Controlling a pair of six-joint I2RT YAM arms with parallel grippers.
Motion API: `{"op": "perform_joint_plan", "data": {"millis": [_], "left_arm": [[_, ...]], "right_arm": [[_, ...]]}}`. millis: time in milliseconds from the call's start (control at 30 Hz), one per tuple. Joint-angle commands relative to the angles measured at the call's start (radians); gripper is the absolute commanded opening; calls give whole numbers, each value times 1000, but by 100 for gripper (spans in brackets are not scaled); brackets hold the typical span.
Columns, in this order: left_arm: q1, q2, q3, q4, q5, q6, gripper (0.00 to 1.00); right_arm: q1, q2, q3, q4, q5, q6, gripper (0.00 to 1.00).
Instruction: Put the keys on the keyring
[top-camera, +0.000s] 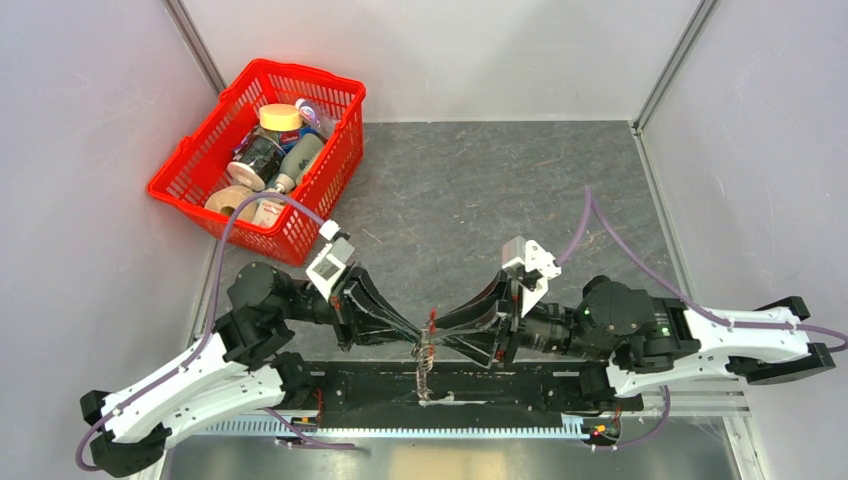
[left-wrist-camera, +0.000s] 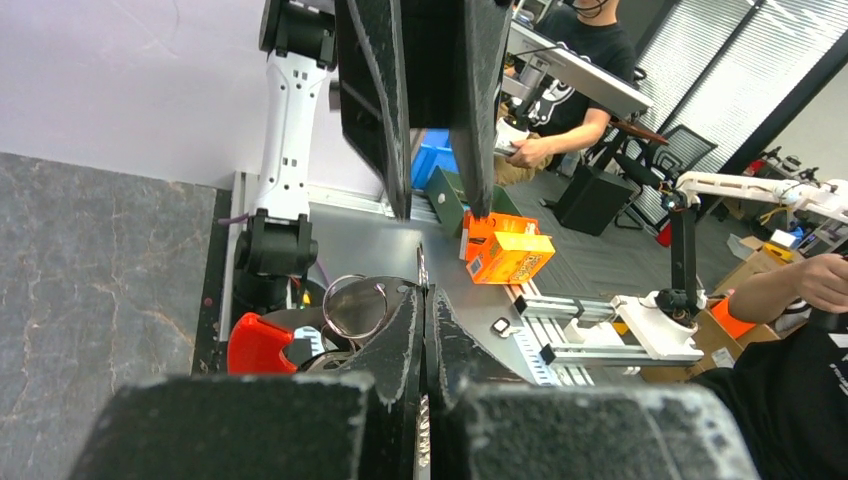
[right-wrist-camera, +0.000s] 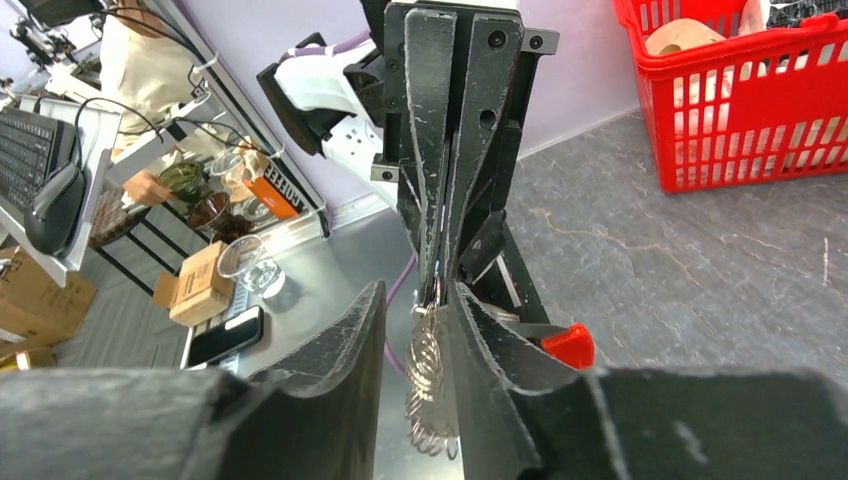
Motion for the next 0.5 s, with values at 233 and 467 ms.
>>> {"op": "perform_joint_plan", "data": {"millis": [233, 467], "left_arm": [[1, 68, 94, -82, 127, 1, 2], [0, 119, 105, -106, 217, 0, 2]], "right_arm": [[-2, -9, 211, -376, -38, 27, 44], [-2, 100, 291, -489, -70, 22, 46]]}}
